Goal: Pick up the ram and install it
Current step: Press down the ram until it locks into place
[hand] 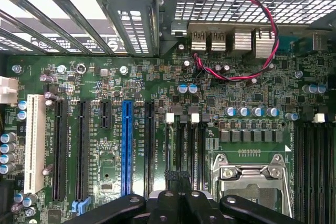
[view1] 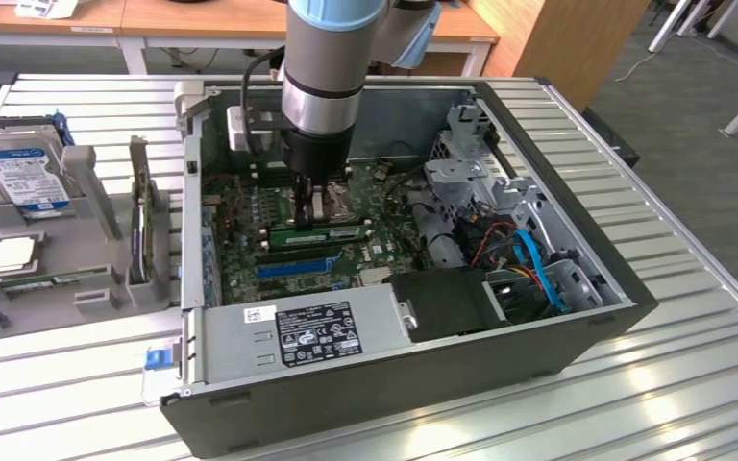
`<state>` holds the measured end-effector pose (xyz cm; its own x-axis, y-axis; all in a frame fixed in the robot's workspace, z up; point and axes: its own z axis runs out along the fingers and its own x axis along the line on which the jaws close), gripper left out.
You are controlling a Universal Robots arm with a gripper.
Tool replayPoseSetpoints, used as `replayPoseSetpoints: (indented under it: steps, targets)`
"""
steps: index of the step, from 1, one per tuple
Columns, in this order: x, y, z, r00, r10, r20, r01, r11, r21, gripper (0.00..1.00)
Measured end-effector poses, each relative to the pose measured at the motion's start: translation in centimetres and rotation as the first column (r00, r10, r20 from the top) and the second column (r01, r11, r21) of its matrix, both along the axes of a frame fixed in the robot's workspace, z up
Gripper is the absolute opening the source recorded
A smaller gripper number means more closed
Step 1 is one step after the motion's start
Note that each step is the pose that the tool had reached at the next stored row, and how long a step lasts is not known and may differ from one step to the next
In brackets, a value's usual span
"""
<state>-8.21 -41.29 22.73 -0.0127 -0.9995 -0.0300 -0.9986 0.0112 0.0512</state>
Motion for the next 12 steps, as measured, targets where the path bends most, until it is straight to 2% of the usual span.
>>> replayPoseSetpoints:
  steps: [12]
  targets:
    - [0.0, -0.01, -0.13, 1.0, 0.0, 0.0, 0.0, 1.0, 0.0, 0.1]
